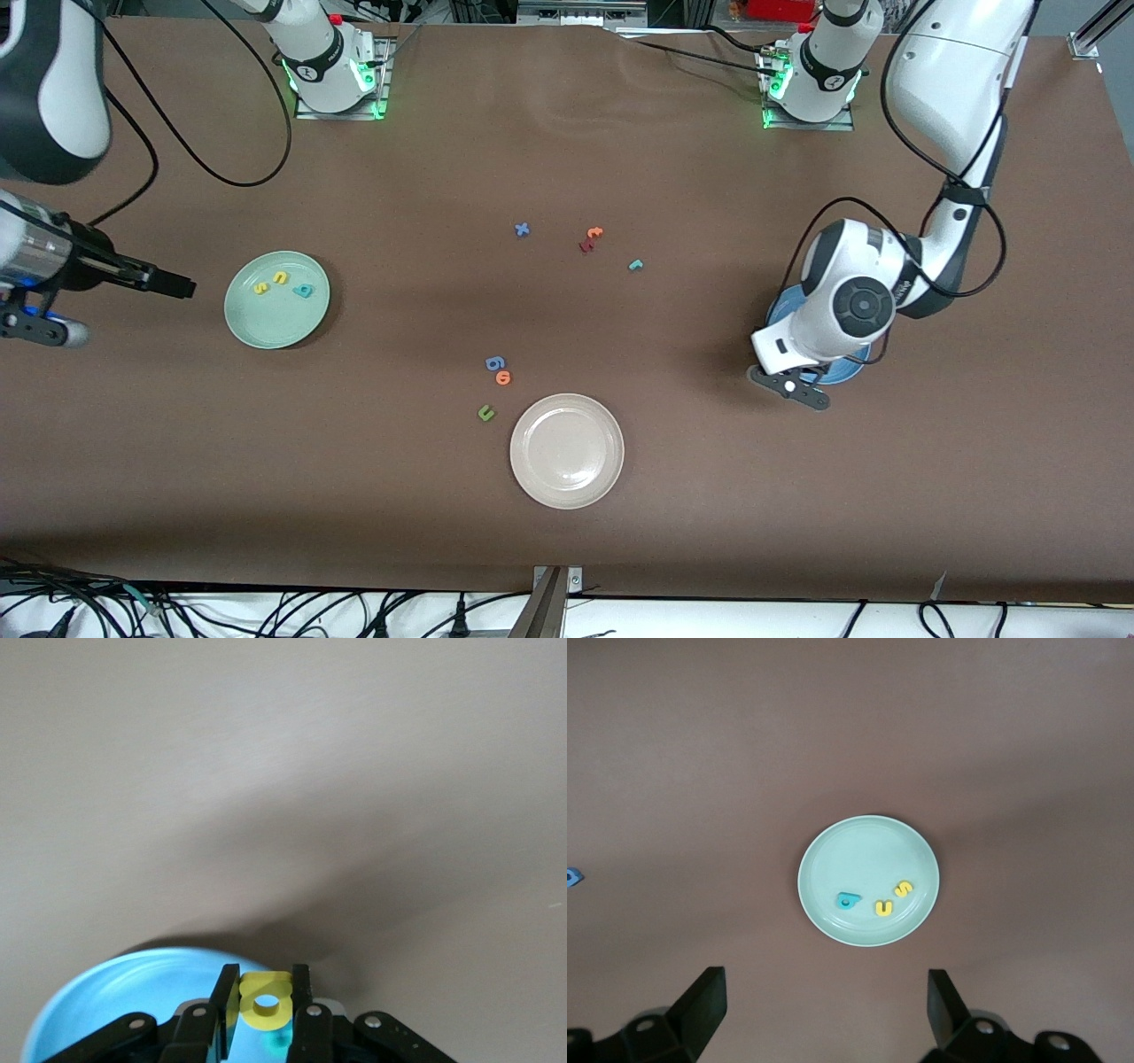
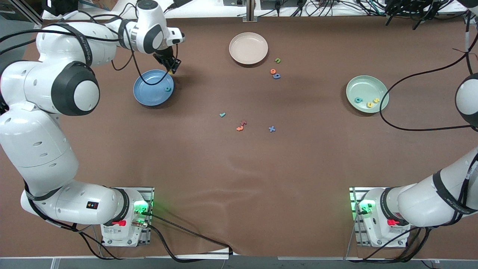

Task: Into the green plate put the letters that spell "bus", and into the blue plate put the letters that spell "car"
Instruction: 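Place the yellow letter on the blue plate while the right gripper withdraws, then reach the left gripper to the letters and grasp a teal letter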

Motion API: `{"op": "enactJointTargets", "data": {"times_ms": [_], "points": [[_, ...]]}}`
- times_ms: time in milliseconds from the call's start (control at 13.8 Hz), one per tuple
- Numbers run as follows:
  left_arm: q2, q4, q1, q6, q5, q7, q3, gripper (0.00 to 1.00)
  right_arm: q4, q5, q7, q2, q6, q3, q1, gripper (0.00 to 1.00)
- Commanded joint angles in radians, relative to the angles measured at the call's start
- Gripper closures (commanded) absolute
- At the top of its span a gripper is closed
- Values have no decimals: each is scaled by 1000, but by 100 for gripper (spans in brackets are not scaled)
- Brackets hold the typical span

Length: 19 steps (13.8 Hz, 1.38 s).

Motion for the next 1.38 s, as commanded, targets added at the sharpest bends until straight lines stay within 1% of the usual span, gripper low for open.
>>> {"op": "enactJointTargets", "data": {"times_ms": [0,73,145,218,290,508,581,654,726,799,871,1017,1162,1234,1307], "points": [[-18,-1,58,-41,26,78,-7,85,-5,-8,-32,-20,-12,-5,-3,0],[-18,-6,67,-46,26,89,-7,80,-7,-11,-41,-20,-14,-4,-1,0],[-18,-7,70,-60,26,92,-7,69,-7,-11,-44,-20,-26,-4,-1,0],[-18,-6,72,-95,26,84,-7,34,-7,-11,-49,-22,-41,-5,-1,1],[-23,-6,81,-124,24,81,-9,1,-7,-11,-53,-25,-46,-5,-1,1],[-44,-7,93,-166,-14,63,-12,0,-7,-46,-82,-25,-40,4,4,1],[-52,-10,90,-187,-51,29,-15,0,-7,-48,-99,-25,-43,22,-6,1],[-70,-19,78,-215,-75,-35,-32,0,-7,-50,-104,-26,-46,71,-50,1],[-106,-50,73,-221,-77,-139,-77,0,-7,-59,-104,-26,-46,155,-120,1],[-141,-90,73,-221,-76,-258,-139,0,-5,-85,-104,-28,-46,224,-181,1],[-162,-114,73,-221,-71,-366,-194,0,-7,-111,-102,-43,-46,248,-194,1],[-172,-128,73,-219,-71,-527,-292,0,-11,-112,-102,-48,-45,248,-196,1],[-169,-131,58,-209,-66,-682,-372,0,-11,-112,-96,-48,-45,248,-194,1],[-167,-139,29,-186,-66,-740,-377,0,-11,-112,-96,-48,-45,248,-194,1],[-169,-168,-5,-140,-63,-782,-377,0,-11,-112,-96,-48,-43,245,-194,1]]}}
